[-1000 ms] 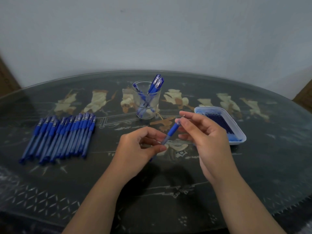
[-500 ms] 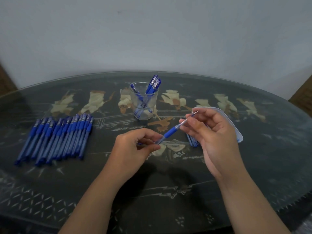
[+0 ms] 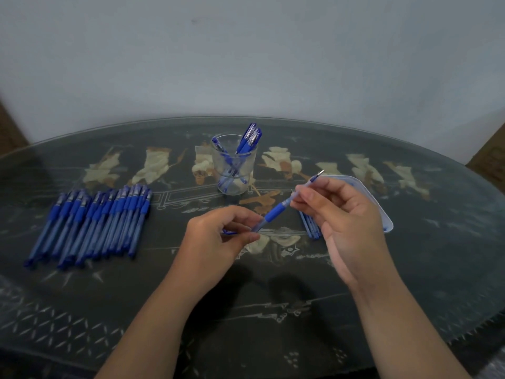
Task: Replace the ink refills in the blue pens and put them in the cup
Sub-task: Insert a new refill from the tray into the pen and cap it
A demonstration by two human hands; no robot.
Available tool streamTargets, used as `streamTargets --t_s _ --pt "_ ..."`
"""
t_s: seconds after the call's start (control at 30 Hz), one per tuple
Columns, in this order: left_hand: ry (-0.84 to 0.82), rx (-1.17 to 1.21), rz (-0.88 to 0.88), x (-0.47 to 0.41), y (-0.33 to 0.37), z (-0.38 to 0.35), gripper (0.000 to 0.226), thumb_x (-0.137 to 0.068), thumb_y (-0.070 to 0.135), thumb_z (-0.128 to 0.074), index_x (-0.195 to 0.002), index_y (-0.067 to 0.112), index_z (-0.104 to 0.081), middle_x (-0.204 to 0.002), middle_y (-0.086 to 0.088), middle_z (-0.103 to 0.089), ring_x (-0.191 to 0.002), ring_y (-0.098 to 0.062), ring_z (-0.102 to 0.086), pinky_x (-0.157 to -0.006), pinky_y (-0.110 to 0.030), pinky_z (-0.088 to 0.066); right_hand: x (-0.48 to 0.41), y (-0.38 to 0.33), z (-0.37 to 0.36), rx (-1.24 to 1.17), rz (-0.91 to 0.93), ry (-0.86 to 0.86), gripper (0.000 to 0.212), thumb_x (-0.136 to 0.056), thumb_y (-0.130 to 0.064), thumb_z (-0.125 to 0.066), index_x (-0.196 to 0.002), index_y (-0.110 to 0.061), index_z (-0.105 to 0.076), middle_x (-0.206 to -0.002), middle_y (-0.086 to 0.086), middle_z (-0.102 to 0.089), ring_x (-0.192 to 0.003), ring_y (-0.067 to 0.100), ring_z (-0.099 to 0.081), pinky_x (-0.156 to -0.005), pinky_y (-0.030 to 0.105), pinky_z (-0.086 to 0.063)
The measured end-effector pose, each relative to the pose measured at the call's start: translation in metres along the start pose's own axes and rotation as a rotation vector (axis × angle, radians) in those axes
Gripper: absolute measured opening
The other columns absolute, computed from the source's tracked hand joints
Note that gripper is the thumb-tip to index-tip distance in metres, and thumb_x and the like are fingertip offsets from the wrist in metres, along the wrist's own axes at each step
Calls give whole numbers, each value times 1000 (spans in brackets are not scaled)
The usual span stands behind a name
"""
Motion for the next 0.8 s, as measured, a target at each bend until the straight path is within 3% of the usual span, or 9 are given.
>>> streamTargets --t_s 0.3,0.4,0.6,0.8 --pt "53 -83 -6 1 -10 12 31 -73 2 -81 -94 24 -74 -88 14 -70 -82 -2 -68 -74 -18 -55 -21 -42 26 -196 68 226 11 -90 0 -60 -93 -10 -65 -83 6 -71 -84 21 -71 -73 34 -59" --pt "143 -56 46 1 -15 21 34 -74 1 -79 -94 27 -72 -89 15 -70 -83 2 -67 -75 -12 -53 -42 -55 34 -43 39 239 10 -92 -3 -62 -97 -11 -66 -82 4 -72 -79 18 -71 -70 33 -60" --pt "371 95 147 3 -29 29 30 -79 9 -76 -96 33 -68 -93 11 -70 -88 1 -66 -76 -18 -54 -77 12 17 426 -370 70 10 -89 1 -66 -98 -3 -65 -95 14 -70 -79 24 -70 -60 35 -62" --pt "431 116 143 3 -39 28 29 -79 6 -76 -98 26 -69 -95 8 -71 -91 -1 -67 -80 -14 -54 -103 55 23 608 -511 28 6 -87 3 -70 -90 -1 -67 -90 16 -70 -73 27 -68 -62 41 -61"
Point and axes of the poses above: each hand's wrist, its own x-axis away from the middle knuckle, its own z-axis out of the back of the hand, y = z × x, the point moved 4 cm from there along -x, towards the middle knuckle
